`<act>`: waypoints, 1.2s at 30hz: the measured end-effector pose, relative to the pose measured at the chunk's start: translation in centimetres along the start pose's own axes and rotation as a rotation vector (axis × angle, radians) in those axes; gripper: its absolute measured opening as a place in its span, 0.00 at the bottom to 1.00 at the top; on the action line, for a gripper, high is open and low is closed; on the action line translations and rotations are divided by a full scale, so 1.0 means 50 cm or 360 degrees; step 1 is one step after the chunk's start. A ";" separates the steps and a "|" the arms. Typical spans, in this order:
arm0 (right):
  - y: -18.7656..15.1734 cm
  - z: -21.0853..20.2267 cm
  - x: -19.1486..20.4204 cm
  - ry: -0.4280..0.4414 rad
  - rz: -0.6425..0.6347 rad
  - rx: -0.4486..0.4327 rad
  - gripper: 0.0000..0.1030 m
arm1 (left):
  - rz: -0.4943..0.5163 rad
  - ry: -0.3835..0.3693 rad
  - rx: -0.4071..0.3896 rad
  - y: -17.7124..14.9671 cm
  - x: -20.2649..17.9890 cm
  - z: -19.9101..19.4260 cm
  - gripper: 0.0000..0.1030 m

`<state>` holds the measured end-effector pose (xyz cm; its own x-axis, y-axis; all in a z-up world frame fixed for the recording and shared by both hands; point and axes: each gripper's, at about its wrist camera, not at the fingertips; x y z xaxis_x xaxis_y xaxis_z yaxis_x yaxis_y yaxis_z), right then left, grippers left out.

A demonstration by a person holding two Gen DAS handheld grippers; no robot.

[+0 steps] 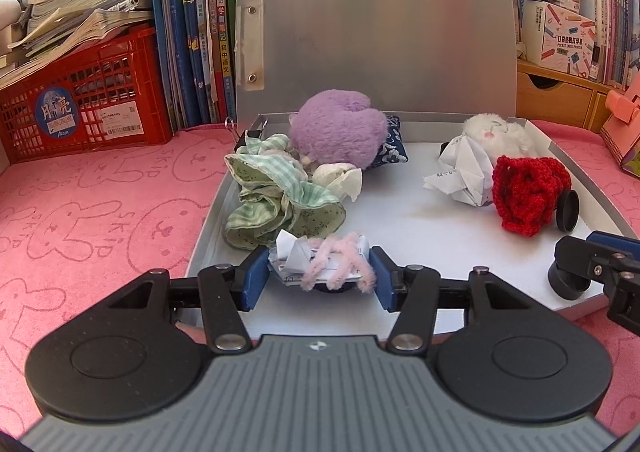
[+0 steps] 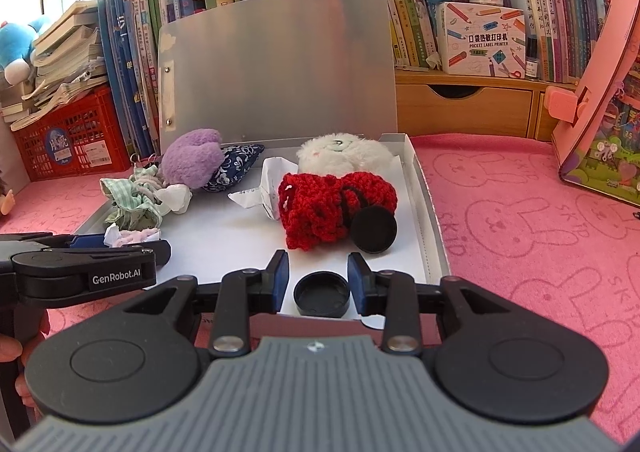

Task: Organize objects
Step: 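Lower both held items into the box and open both tools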

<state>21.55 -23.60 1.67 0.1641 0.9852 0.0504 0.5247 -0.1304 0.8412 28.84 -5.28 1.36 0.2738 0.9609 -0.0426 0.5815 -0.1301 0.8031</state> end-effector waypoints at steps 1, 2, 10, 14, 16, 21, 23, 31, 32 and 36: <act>0.001 0.001 0.000 0.0000 0.0000 0.0002 0.37 | -0.0005 -0.0003 0.0003 0.002 0.003 0.002 0.58; 0.001 0.002 0.000 -0.0002 -0.0003 0.0003 0.37 | -0.0001 -0.0003 0.0006 0.003 0.004 0.003 0.58; -0.002 0.011 -0.004 -0.0006 0.0025 0.0031 0.37 | -0.0007 -0.0010 0.0016 0.012 0.004 0.017 0.59; -0.001 0.007 -0.004 -0.0010 0.0027 0.0018 0.51 | 0.0003 -0.0041 0.0035 0.011 -0.001 0.012 0.67; 0.000 0.003 -0.005 -0.0011 0.0033 0.0007 0.54 | 0.0006 -0.0043 0.0039 0.009 -0.004 0.009 0.71; 0.003 -0.007 -0.006 -0.0033 0.0037 -0.0012 0.62 | 0.0006 -0.0045 0.0023 0.007 -0.012 -0.003 0.78; 0.005 -0.011 -0.008 -0.0046 0.0037 -0.0020 0.65 | 0.0011 -0.0055 0.0008 0.007 -0.014 -0.012 0.81; 0.007 -0.031 -0.010 -0.0086 0.0043 -0.0051 0.81 | 0.0013 -0.0096 -0.0023 0.009 -0.022 -0.043 0.94; 0.007 -0.034 -0.011 -0.0091 0.0044 -0.0055 0.82 | 0.0018 -0.0097 -0.0026 0.008 -0.024 -0.047 0.95; 0.007 -0.044 -0.016 -0.0118 0.0058 -0.0060 0.85 | 0.0035 -0.0086 -0.0061 0.006 -0.030 -0.067 0.95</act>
<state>19.77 -24.17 3.14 0.2447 0.9687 0.0424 0.4856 -0.1603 0.8593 26.03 -5.94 3.63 0.3279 0.9431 -0.0560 0.5454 -0.1405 0.8263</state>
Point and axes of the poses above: each gripper's, at about its wrist camera, not at the fingertips, and z roughly the way its jaws point, x to its left, y to its top, and after that the axes turned 7 degrees about -y, right-handed
